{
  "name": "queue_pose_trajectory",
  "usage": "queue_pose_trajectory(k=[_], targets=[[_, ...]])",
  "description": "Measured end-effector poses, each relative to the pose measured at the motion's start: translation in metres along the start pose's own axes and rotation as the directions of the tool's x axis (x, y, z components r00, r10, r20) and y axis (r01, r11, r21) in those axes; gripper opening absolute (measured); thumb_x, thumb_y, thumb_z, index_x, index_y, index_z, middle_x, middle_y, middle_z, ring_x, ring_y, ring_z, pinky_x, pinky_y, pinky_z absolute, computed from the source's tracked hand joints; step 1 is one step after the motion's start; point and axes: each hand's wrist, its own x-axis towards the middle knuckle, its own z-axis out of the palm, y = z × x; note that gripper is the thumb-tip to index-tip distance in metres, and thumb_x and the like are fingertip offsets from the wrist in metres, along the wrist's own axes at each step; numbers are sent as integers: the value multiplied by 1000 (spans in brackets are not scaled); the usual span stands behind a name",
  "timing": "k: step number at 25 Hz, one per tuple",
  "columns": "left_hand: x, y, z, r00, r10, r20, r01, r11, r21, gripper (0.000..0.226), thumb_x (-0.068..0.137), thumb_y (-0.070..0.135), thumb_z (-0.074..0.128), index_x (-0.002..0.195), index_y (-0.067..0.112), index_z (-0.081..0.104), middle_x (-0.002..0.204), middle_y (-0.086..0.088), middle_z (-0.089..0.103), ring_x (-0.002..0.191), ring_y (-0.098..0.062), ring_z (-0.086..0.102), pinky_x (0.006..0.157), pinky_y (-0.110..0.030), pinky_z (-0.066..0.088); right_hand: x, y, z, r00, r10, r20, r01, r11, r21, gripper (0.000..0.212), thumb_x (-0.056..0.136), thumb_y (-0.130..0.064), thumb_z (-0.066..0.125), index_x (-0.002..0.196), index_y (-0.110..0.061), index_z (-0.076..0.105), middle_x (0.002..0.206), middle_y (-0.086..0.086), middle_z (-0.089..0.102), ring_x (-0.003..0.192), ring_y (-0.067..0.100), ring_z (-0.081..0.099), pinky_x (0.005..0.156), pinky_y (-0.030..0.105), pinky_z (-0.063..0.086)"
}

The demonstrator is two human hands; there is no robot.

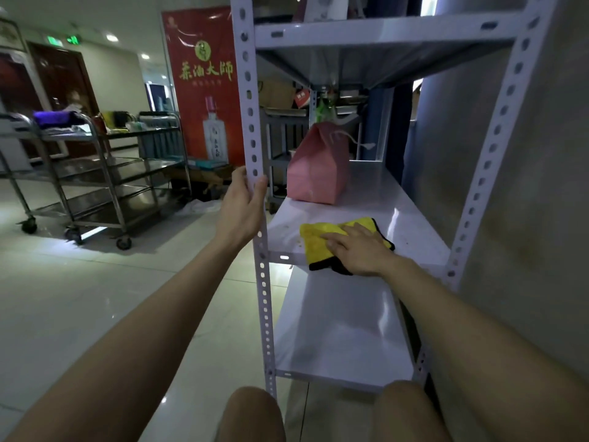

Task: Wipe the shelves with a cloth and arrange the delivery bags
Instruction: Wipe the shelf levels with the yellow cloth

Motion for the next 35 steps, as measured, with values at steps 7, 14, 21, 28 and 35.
queue_pose_trajectory(k=[7,14,21,28,35], targets=[[38,5,28,976,50,-212,-70,994,-90,48,112,62,41,122,16,53,76,7,59,59,-8,55,57,-46,52,49,9,12,998,42,39,-42,999,9,54,105,-73,21,158,-66,20,178,-9,8,165,25,-2,128,62,2],[44,-11,46,899,173,-403,-206,978,-39,50,111,54,44,105,7,58,66,17,48,56,-2,54,52,-13,33,142,-35,7,993,89,76,-90,996,18,57,106,-71,19,162,-61,17,178,-5,6,164,30,-4,124,71,1],[39,-2,45,902,187,-389,-195,981,18,58,110,59,40,118,5,58,86,-3,69,69,-28,66,62,-49,57,124,-74,12,996,49,78,-48,999,-19,59,102,-73,24,160,-62,18,178,0,6,164,32,-3,123,72,1],[31,6,41,912,165,-374,-164,986,35,76,105,77,27,134,11,52,96,-5,72,77,-31,69,68,-51,60,48,-37,13,1000,23,22,-24,998,52,56,104,-66,36,159,-59,29,177,-8,16,164,24,7,127,61,12],[30,-10,52,841,343,-419,-356,933,50,58,119,36,42,173,23,23,145,10,50,117,-17,59,93,-25,47,110,-21,10,962,266,52,-269,962,53,68,102,-72,29,166,-53,13,179,-5,1,164,29,-8,124,72,-1]])
